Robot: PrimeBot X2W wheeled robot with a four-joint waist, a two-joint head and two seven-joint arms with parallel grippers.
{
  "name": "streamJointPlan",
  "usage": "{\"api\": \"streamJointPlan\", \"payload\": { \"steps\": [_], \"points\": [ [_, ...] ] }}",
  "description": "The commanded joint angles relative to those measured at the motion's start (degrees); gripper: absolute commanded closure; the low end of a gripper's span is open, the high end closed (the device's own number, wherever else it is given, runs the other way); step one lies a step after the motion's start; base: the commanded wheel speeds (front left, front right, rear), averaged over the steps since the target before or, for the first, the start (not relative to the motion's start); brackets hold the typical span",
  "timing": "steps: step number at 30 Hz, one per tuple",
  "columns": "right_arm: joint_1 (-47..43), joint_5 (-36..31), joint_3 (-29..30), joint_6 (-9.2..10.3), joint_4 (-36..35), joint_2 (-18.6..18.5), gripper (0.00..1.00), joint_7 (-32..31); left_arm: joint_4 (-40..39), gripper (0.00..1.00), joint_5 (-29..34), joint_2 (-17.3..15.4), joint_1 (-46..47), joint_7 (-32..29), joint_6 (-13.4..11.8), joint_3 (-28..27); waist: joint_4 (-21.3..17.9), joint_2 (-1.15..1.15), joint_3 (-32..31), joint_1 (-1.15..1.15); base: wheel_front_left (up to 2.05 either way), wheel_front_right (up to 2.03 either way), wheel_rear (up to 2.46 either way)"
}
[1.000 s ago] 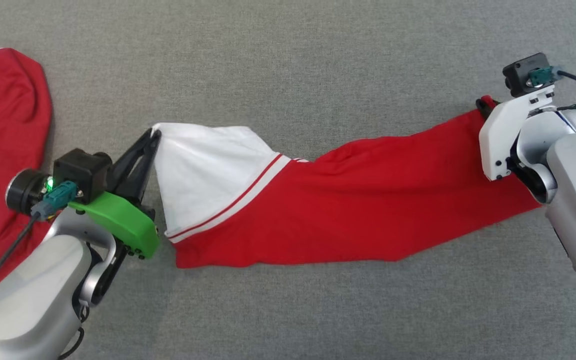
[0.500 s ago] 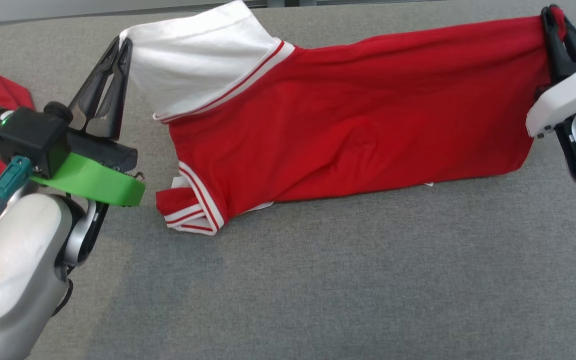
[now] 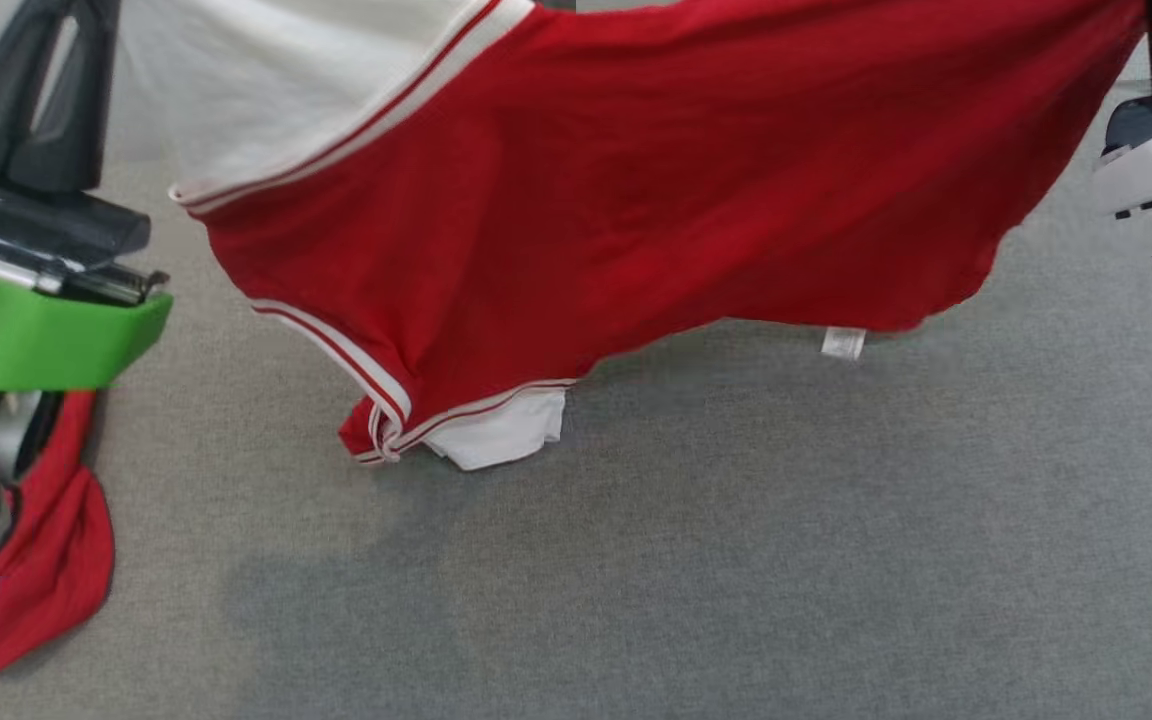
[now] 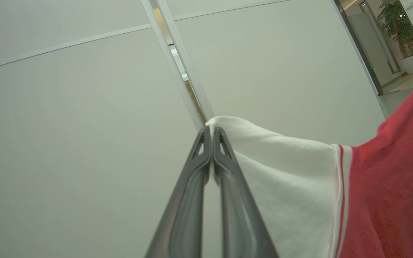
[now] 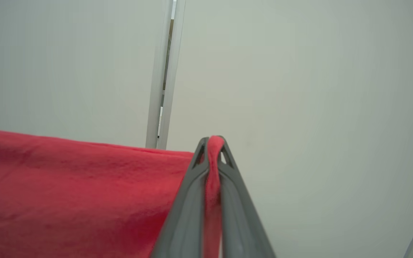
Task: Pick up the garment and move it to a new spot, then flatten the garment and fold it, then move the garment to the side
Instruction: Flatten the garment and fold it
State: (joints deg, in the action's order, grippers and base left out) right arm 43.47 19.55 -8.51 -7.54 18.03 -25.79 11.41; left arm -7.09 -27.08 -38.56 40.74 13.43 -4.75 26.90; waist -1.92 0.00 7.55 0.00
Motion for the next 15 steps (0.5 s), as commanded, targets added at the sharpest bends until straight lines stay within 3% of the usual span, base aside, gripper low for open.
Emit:
{"api": "streamJointPlan", "payload": {
  "steps": [1, 8, 15],
  "points": [
    [0.84, 0.91, 0.42, 0.10, -1.99, -1.03, 1.00, -0.78, -0.99, 1.00, 0.68, -0.82, 1.79, -0.87, -0.05, -0.64, -0.93, 0.00, -4.65, 0.00, 0.00, 0.00, 0.00],
    [3.41, 5.37, 3.22, 0.10, -10.25, -4.51, 1.00, -6.74, -4.39, 1.00, 1.04, -1.79, 11.40, -6.78, 1.76, -1.07, -0.45, 0.00, -7.63, 0.00, 0.00, 0.00, 0.00],
    [6.50, 7.72, 3.59, 0.10, -11.65, -5.06, 1.00, -12.39, 0.59, 1.00, -0.72, 0.90, 19.14, -12.43, 4.78, 1.34, -0.14, 0.00, -5.28, 0.00, 0.00, 0.00, 0.00]
  ]
}}
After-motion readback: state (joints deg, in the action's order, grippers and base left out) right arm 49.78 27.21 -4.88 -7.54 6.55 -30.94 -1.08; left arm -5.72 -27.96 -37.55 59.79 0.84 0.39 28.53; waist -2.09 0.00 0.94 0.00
